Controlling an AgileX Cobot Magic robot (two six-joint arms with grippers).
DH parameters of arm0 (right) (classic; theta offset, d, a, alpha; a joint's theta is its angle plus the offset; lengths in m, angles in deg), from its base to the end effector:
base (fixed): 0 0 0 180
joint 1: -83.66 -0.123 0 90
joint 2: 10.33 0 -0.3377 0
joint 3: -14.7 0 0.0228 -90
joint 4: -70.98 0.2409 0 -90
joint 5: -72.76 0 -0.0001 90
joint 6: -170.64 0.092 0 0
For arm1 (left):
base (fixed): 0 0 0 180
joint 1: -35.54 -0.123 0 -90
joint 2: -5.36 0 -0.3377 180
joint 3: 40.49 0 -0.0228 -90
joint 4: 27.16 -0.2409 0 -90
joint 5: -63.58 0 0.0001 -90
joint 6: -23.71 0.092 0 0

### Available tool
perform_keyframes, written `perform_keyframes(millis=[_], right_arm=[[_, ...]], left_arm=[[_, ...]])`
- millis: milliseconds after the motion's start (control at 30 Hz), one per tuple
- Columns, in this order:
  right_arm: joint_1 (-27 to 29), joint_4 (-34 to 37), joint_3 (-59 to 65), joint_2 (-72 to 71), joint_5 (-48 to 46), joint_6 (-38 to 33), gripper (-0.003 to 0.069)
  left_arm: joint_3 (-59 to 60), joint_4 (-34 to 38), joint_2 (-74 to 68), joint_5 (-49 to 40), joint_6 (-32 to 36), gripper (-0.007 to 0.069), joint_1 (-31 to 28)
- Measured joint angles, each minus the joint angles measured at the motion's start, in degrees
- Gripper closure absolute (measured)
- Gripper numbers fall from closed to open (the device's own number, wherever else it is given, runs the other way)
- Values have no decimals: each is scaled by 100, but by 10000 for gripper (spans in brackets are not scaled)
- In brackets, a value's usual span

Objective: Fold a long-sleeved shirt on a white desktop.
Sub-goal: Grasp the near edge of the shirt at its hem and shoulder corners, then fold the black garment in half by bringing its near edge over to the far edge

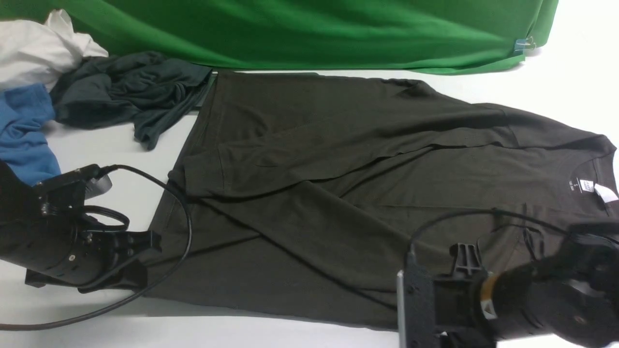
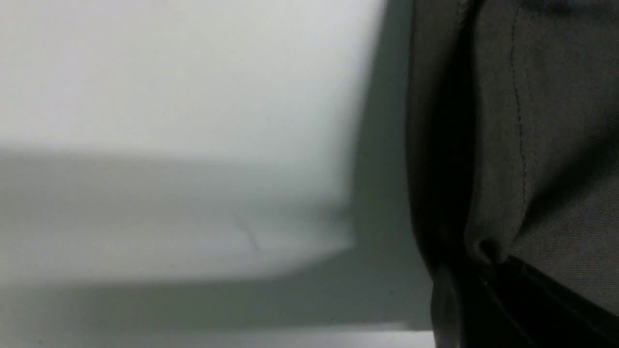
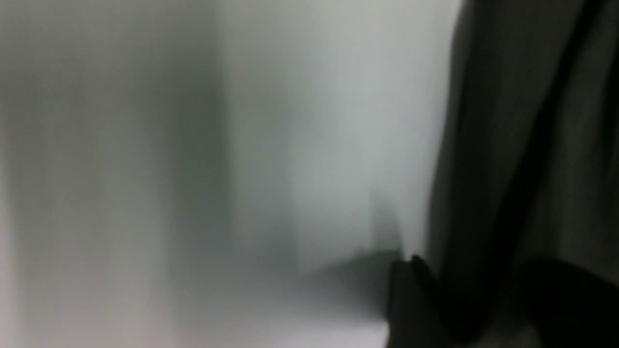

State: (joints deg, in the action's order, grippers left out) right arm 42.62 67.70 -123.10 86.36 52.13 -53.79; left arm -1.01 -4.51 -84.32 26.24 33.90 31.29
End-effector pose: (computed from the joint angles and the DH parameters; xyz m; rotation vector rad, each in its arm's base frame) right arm 0.1876 0.1608 0.2057 -1.9402 1.9976 -0.0564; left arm 0.2244 -0.0049 0.2401 -0.2624 2.8442 -0.3515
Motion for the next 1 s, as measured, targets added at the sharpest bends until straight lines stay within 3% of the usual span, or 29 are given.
perform_keyframes(millis=[100,233,733,1000], right_arm=[[-15,0,-232,69,-502,195,568],[-15,0,-444,-139,-1090,337,624],[-15,58,-355,-2253,-1829,2165,629],[-8,625,-94,-3042,-2116,2285,632]], left_arm=[[0,0,4,-41,11,592,0],[0,0,72,-138,23,592,0],[87,-698,2041,-1285,-433,592,0],[509,-801,2943,-1470,-473,592,0]])
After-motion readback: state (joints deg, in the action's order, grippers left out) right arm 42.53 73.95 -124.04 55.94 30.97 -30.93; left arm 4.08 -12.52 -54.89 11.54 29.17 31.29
